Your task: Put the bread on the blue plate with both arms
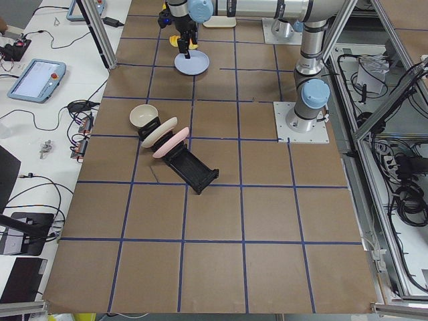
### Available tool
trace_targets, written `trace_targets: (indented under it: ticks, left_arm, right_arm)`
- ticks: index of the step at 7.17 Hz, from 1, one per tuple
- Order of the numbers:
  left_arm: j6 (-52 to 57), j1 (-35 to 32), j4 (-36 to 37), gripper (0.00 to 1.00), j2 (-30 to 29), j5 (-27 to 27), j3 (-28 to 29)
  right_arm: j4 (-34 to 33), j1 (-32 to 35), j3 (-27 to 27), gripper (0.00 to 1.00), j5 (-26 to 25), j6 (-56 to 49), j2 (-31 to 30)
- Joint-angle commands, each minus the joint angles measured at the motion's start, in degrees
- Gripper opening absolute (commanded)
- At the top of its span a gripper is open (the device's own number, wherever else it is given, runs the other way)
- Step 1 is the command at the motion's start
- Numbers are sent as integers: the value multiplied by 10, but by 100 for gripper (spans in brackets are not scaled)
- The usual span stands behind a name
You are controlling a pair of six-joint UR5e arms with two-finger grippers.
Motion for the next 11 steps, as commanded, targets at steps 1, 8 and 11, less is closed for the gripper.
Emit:
trace_targets:
  ticks: [1, 8, 11]
  left_arm:
    - [-61, 0, -11, 100, 21, 48, -10]
    - [-71, -2, -8, 100, 38, -21, -23]
    - [-72, -1, 46, 100, 31, -16, -30]
  right_arm:
    - [-4, 10, 6, 4, 6, -2, 18]
    - [12, 13, 23, 15, 25, -6, 18]
    - [8, 14, 24, 100, 19, 2, 14]
